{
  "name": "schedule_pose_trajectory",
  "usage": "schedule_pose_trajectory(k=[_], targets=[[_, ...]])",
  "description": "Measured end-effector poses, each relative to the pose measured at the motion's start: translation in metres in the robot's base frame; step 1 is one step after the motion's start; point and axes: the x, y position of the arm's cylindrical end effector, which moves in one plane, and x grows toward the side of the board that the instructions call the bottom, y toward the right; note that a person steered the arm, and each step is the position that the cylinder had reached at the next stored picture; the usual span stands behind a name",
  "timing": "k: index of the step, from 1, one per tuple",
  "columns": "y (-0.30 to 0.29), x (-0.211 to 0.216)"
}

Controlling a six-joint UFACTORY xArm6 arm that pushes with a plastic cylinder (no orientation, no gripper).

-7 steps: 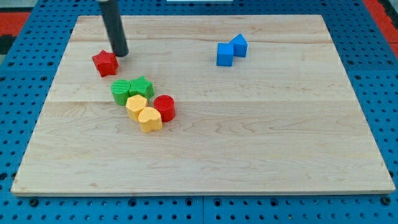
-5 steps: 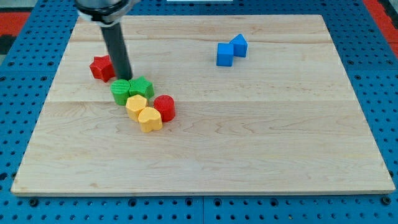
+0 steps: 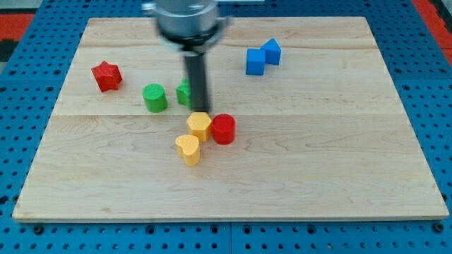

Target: Push green blocks to the left of the blue blocks

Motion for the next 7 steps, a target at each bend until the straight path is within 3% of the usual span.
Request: schedule_pose_trajectory(k=[1, 2, 3, 4, 5, 6, 7], targets=[[0.012, -0.029], [0.007, -0.023], [-0.002, 0.011], [-0.036, 0.007], [-0.047, -0.054], [-0.047, -0.071], [-0.063, -0.04]])
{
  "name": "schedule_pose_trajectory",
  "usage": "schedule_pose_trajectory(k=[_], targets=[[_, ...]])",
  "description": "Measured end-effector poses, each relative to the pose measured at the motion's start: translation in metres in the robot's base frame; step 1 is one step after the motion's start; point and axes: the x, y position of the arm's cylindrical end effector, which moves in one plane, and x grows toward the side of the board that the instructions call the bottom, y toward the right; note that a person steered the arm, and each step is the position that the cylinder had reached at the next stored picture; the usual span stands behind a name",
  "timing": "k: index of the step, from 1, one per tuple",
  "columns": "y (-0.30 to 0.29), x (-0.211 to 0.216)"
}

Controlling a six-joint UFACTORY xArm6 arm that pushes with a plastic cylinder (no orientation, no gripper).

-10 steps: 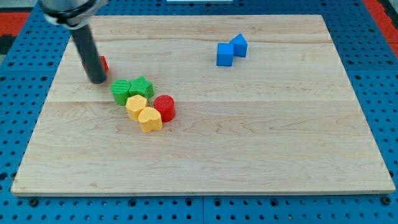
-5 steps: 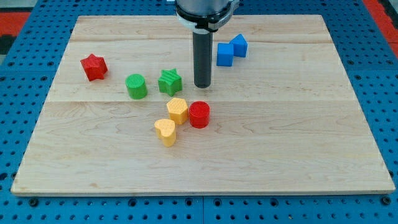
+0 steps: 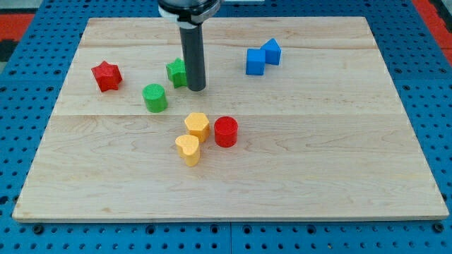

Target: Push green blocks to the left of the blue blocks

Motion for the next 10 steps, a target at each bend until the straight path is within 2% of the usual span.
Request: schedule_pose_trajectory(k=[1, 2, 3, 4, 5, 6, 7, 9, 10], targets=[[-0.055, -0.017], [-0.001, -0.043], [0.07, -0.05], [0.002, -0.036], [-0.066, -0.04], [-0.01, -0.069], [0.1, -0.071], [-0.019, -0.02], [-0.025, 0.048]])
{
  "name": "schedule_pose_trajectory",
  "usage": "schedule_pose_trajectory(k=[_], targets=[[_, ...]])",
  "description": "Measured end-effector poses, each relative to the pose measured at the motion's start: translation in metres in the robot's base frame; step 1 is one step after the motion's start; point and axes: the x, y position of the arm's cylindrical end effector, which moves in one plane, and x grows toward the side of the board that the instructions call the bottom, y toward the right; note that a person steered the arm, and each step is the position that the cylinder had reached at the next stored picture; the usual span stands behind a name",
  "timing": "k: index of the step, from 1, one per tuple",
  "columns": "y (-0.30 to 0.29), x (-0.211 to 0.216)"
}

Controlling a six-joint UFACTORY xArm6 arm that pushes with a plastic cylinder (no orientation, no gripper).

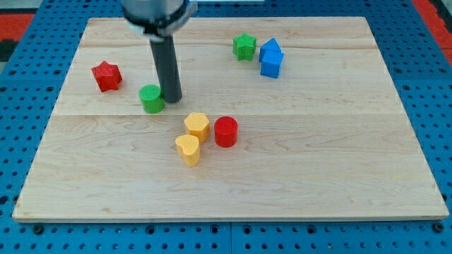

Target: Push green blocks to the left of the blue blocks

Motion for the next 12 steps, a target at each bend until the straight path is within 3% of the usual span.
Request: schedule_pose_trajectory(k=[1, 3, 4, 5, 6, 8, 9, 11, 12], targets=[[-0.051, 0.007], [-0.013, -0.055], [-0.092, -0.067], [-0.04, -0.081], [0.062, -0.088], [-0.096, -0.121], [-0.059, -0.159], [0.087, -0.155], [0.048, -0.204]])
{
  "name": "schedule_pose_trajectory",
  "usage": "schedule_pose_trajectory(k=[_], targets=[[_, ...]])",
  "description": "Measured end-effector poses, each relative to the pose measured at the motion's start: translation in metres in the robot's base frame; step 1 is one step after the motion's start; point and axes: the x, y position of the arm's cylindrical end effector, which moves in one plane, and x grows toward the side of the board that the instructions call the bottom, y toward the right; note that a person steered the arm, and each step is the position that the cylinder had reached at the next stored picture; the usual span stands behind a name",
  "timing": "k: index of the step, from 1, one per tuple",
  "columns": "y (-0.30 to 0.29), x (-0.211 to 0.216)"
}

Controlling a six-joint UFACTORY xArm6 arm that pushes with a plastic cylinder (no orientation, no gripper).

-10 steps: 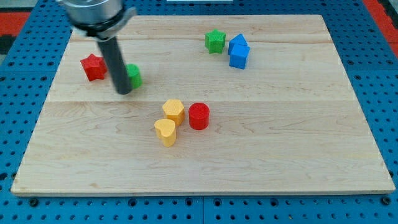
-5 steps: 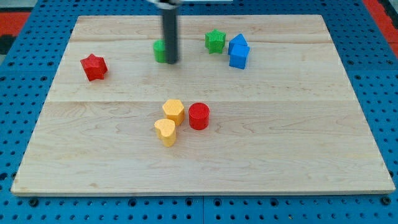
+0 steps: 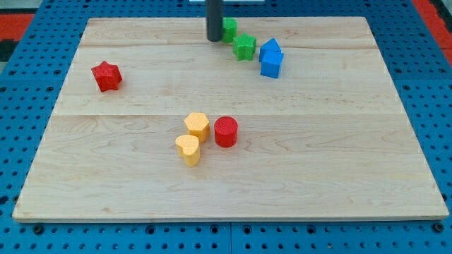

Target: Push green blocks to the left of the blue blocks

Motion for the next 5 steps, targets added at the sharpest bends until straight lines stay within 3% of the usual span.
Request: schedule_pose_trajectory(k=[1, 2, 3, 4, 5], targets=[[-0.032, -0.035], [0.013, -0.031], [0.059, 0.018], [0.086, 0.028], [0.046, -0.002]])
